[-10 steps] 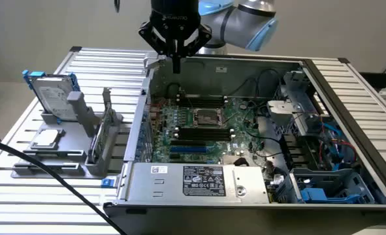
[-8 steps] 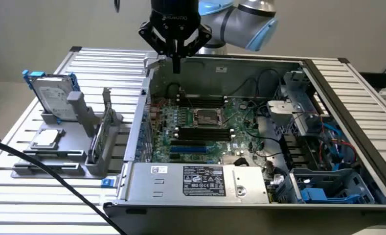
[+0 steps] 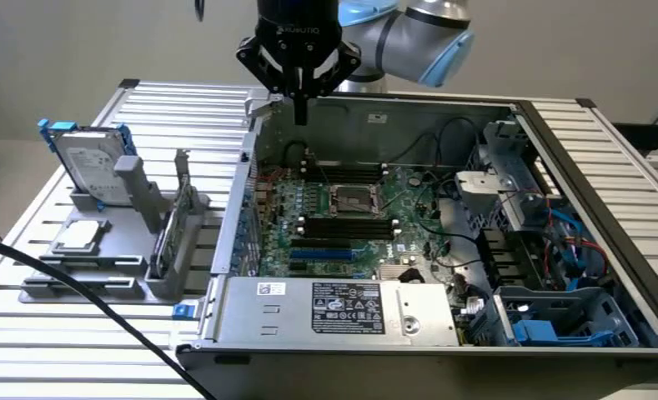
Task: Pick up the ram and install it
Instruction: 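Reach for the ram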
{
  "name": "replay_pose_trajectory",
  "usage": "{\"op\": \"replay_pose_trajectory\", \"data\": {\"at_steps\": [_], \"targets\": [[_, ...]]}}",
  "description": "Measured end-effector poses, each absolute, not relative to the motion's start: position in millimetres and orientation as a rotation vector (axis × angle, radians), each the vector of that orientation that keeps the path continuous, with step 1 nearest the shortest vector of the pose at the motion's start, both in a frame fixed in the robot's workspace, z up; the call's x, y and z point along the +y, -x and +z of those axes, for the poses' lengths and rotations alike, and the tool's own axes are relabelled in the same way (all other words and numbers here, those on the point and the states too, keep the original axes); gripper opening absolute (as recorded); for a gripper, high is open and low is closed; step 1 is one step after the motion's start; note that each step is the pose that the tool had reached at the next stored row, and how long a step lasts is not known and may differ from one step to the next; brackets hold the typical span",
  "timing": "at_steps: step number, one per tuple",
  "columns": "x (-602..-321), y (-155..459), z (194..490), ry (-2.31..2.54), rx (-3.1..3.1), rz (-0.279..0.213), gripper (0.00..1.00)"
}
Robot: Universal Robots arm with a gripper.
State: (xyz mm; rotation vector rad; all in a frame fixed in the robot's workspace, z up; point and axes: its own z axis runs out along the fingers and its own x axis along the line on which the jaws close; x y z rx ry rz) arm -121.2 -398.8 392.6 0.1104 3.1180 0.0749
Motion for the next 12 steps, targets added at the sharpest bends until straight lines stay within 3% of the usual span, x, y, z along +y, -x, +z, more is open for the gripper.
{"op": "replay_pose_trajectory", "data": {"at_steps": [12], "targets": [[-399.0, 168.2, 390.4, -0.11, 3.118, 0.075, 0.11]]}}
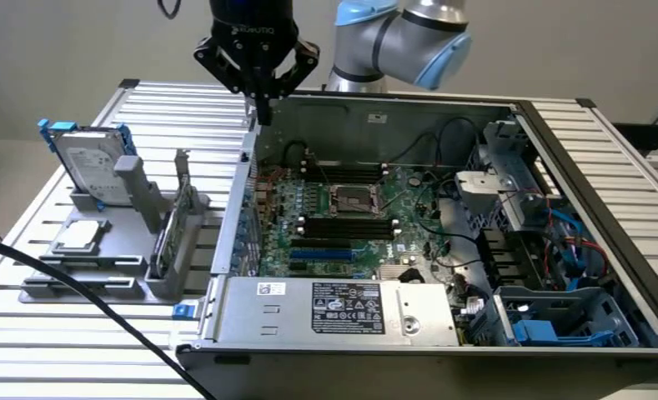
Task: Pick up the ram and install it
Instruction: 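Reach for the ram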
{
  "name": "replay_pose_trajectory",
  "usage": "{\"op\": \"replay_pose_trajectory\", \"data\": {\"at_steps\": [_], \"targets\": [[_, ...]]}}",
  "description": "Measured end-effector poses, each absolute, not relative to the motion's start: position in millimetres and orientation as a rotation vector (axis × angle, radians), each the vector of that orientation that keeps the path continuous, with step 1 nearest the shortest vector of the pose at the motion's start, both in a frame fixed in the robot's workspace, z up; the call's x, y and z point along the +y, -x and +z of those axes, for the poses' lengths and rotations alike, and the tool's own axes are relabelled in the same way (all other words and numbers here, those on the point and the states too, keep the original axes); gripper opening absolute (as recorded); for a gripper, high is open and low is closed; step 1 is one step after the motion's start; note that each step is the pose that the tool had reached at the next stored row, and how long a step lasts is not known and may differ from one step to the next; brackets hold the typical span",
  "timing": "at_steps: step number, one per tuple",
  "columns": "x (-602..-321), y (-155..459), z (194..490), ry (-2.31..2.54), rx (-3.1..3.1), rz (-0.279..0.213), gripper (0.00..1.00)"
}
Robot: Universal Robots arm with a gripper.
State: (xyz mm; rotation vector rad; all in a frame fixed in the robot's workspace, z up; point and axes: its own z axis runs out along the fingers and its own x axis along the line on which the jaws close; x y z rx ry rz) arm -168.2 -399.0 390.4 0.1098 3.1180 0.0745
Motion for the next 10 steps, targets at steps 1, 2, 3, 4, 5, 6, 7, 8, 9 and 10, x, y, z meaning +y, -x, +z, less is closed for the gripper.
{"op": "replay_pose_trajectory", "data": {"at_steps": [1, 2, 3, 4, 5, 6, 7, 8, 9, 10], "targets": [[-399.0, 172.7, 389.6, -0.11, 3.118, 0.074, 0.11], [-399.2, 177.2, 388.8, -0.11, 3.118, 0.074, 0.11], [-399.3, 181.7, 388.1, -0.11, 3.118, 0.074, 0.11], [-399.4, 186.6, 387.2, -0.11, 3.118, 0.073, 0.11], [-399.5, 191.1, 386.3, -0.11, 3.118, 0.073, 0.11], [-399.7, 195.6, 385.4, -0.11, 3.118, 0.072, 0.11], [-399.8, 200.1, 384.4, -0.11, 3.118, 0.071, 0.11], [-399.9, 204.6, 383.5, -0.11, 3.118, 0.071, 0.11], [-400.0, 209.1, 382.6, -0.11, 3.118, 0.07, 0.11], [-400.1, 213.7, 381.6, -0.11, 3.118, 0.069, 0.11]]}}
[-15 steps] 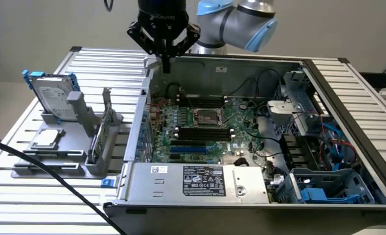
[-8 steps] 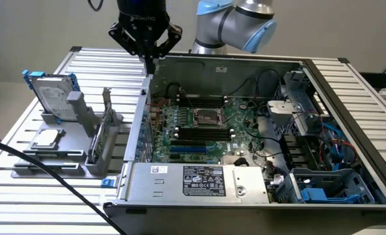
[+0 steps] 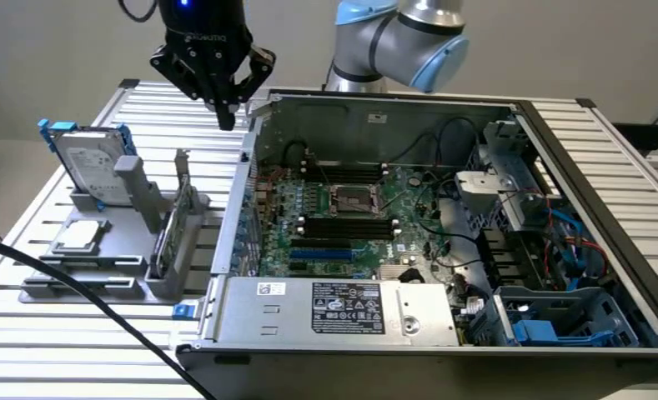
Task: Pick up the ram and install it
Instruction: 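Reach for the ram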
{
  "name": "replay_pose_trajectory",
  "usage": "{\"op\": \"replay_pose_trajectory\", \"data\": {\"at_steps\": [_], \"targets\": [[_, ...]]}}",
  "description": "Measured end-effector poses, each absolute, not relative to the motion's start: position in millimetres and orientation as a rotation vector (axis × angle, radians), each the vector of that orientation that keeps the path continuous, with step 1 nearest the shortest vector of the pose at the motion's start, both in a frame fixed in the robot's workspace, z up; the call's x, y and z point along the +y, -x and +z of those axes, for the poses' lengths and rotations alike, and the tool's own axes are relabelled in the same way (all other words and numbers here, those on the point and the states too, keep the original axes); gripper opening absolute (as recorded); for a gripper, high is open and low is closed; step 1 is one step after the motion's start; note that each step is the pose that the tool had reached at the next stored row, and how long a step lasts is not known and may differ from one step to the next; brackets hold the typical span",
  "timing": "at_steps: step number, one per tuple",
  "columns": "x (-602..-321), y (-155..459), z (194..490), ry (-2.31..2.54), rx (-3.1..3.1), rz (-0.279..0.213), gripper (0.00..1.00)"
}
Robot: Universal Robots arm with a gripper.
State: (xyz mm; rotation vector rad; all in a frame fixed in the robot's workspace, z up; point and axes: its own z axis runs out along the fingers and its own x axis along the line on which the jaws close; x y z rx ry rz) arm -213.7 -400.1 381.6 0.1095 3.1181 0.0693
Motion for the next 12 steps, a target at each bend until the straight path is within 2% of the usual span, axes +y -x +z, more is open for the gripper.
{"op": "replay_pose_trajectory", "data": {"at_steps": [12], "targets": [[-401.5, 268.3, 370.7, -0.11, 3.118, 0.061, 0.11]]}}
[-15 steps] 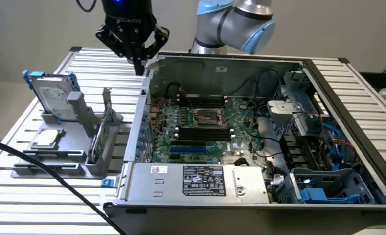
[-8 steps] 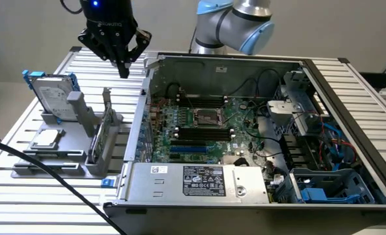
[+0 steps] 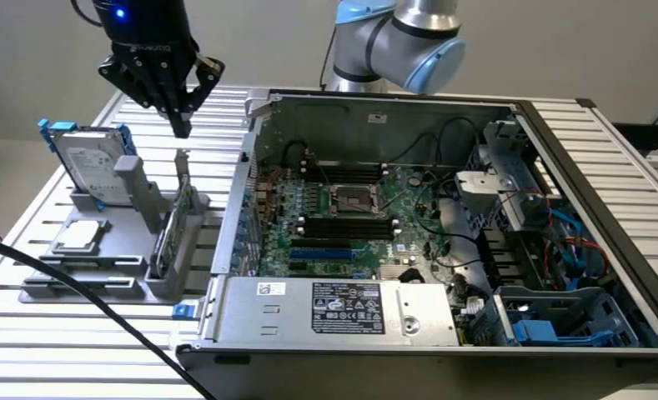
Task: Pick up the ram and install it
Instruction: 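Reach for the ram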
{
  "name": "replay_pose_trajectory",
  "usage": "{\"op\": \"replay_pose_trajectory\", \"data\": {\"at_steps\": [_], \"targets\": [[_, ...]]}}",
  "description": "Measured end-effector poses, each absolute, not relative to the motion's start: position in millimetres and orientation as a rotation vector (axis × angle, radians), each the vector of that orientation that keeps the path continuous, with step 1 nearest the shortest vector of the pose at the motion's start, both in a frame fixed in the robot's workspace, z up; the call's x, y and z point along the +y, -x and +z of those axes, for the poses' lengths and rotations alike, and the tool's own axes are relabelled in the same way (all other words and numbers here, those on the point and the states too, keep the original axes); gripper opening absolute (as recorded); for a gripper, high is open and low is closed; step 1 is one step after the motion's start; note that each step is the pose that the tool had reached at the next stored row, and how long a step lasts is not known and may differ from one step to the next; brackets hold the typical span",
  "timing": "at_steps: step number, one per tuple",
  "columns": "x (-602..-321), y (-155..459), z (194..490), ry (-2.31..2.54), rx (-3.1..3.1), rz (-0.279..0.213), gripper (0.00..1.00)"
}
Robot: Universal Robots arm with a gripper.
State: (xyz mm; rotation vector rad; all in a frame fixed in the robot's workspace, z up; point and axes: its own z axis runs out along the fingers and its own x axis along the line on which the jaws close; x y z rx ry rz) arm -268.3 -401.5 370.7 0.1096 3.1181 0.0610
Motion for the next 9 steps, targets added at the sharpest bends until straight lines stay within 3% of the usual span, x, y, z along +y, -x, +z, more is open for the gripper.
{"op": "replay_pose_trajectory", "data": {"at_steps": [9], "targets": [[-403.0, 300.6, 366.7, -0.109, 3.119, 0.041, 0.11]]}}
